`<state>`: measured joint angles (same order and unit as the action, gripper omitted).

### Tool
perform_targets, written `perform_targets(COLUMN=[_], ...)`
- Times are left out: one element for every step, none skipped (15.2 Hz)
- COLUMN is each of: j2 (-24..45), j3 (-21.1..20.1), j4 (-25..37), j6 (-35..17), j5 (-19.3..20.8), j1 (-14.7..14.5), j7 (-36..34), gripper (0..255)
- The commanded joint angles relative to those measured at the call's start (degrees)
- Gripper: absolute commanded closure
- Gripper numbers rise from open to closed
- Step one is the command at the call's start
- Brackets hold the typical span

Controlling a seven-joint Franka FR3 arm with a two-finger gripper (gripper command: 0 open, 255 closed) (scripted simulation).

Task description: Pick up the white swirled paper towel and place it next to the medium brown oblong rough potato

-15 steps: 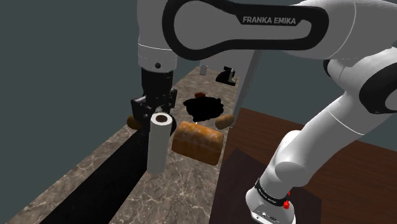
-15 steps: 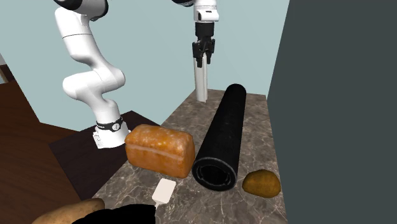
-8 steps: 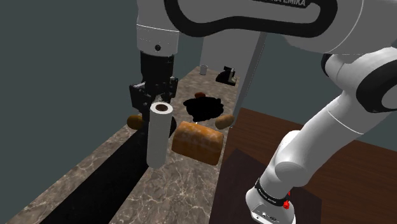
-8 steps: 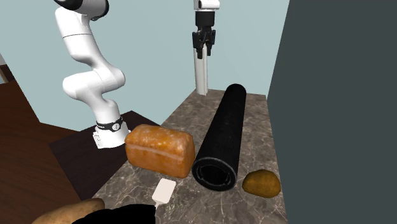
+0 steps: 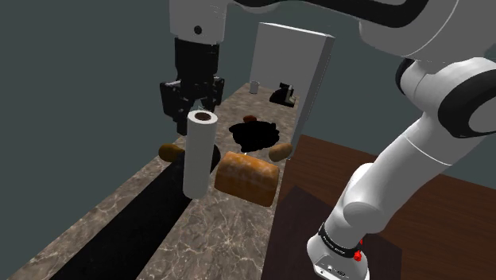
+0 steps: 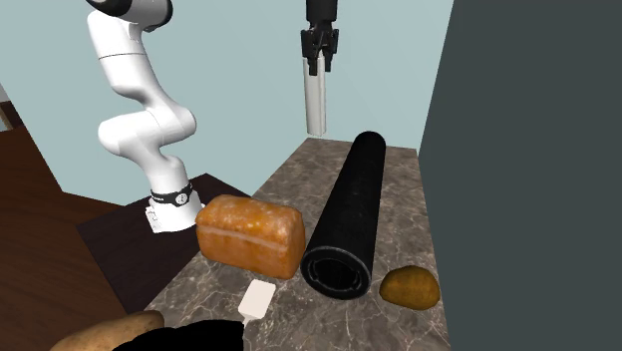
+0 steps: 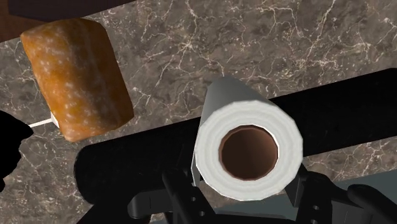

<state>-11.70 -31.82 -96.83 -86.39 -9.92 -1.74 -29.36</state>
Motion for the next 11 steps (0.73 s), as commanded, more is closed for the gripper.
perform_targets(j2=[0.56, 0.91, 1.27, 1.66, 2.06, 2.38, 0.85, -0.57, -1.89, -3.10, -4.21], j3=[-0.09, -0.15, -0.21, -0.29, -0.38, -0.45, 0.82, 2.05, 3.26, 4.48, 5.67], j4=[2.07, 3.18, 4.32, 5.47, 6.66, 7.57, 5.79, 4.10, 2.51, 1.00, -0.42], j6=[1.57, 2.37, 3.17, 3.98, 4.80, 5.42, 5.19, 4.98, 4.79, 4.61, 4.45], j5=[0.25, 0.41, 0.57, 0.75, 0.93, 1.08, 0.49, 0.02, -0.35, -0.60, -0.78], j1=[0.03, 0.05, 0.07, 0.08, 0.08, 0.08, 0.63, 1.15, 1.64, 2.05, 2.47], j7=[-0.35, -0.54, -0.74, -0.95, -1.17, -1.34, 0.56, 2.41, 4.21, 5.97, 7.69], gripper=[255, 255, 255, 255, 255, 255, 255, 255, 255, 255, 255])
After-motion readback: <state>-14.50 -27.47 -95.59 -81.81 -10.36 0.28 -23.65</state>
